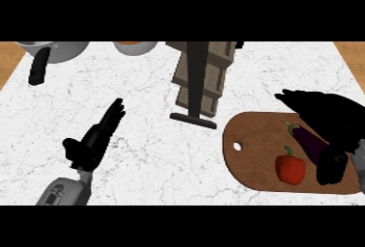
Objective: Pick the eggplant from the cutting board and place it in the tiered basket
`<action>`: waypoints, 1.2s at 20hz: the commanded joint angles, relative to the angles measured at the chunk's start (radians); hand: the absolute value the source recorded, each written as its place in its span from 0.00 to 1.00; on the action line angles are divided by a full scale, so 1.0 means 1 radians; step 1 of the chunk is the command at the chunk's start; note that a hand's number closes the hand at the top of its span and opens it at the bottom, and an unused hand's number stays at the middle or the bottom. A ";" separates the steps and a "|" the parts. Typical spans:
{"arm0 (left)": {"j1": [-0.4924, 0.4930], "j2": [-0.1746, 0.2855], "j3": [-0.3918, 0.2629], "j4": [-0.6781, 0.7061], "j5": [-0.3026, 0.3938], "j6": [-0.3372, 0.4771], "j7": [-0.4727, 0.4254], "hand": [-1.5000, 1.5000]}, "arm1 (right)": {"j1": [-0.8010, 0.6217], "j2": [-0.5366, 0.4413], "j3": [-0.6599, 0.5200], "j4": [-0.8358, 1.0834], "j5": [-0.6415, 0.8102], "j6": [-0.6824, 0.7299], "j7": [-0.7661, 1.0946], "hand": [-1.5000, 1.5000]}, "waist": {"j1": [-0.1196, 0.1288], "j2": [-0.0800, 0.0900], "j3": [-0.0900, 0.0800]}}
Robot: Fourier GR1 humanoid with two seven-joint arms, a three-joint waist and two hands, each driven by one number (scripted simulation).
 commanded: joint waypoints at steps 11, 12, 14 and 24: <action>0.000 -0.053 0.018 0.031 -0.065 -0.014 -0.025 0.50 | 0.166 0.057 0.006 0.207 0.340 -0.105 -0.174 0.00 | 0.003 0.004 0.001; 0.077 0.013 0.051 -0.127 -0.014 -0.054 0.062 0.50 | 0.174 0.107 -0.001 0.152 0.333 -0.075 -0.111 0.00 | 0.007 0.001 0.001; 0.011 -0.031 0.056 -0.022 -0.068 -0.043 0.008 0.50 | 0.175 0.108 -0.034 0.176 0.382 -0.065 -0.187 0.00 | 0.002 0.002 0.001; 0.016 -0.056 0.085 -0.032 -0.087 -0.067 0.049 0.50 | 0.140 0.113 -0.127 0.398 0.504 -0.085 -0.375 0.00 | 0.007 0.003 0.001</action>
